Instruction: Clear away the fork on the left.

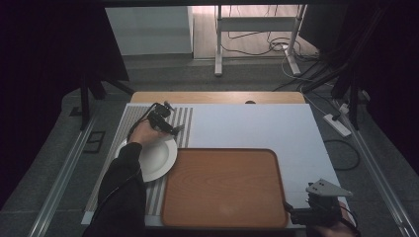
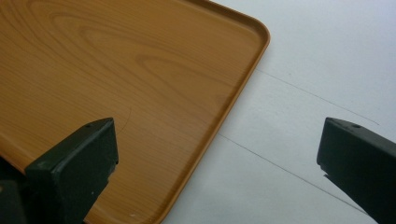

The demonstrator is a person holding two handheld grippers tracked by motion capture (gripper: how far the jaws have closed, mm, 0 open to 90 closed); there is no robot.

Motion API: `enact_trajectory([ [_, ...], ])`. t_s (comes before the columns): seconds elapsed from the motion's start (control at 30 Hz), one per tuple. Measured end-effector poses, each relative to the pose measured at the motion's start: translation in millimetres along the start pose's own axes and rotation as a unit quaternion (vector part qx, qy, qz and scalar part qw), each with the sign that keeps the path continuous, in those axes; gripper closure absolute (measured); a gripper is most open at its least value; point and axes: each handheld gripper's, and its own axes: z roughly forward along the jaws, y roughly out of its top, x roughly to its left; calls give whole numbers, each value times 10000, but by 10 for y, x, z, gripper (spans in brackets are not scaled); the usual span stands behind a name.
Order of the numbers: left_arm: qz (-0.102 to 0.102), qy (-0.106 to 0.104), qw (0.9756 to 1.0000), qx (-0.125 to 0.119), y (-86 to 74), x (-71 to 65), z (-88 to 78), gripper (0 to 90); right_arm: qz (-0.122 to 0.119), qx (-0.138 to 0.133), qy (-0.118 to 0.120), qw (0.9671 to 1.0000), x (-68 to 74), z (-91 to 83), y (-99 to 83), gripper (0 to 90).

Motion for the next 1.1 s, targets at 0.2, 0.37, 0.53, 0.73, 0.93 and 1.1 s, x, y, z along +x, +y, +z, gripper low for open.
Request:
enact_trajectory([
  [0.2,-13,45,9999,-132,-105,143,-98,387,-24,28,1,10000,5,0,1,0],
  [0.37,-188,66,9997,-142,-219,280,-165,631,-32,32,2,10000,7,2,1,0],
  [0.53,-485,13,9987,-174,-308,389,-203,793,-55,44,36,10000,7,6,2,0],
  [0.73,-639,-111,9977,-219,-339,425,-213,861,-78,62,33,9999,14,11,4,0],
  [0.93,-651,-175,9972,-320,-313,411,-224,862,-61,50,35,10000,9,10,5,0],
  [1.1,-516,-166,9977,-398,-215,334,-244,862,-36,43,29,10000,5,5,4,0],
])
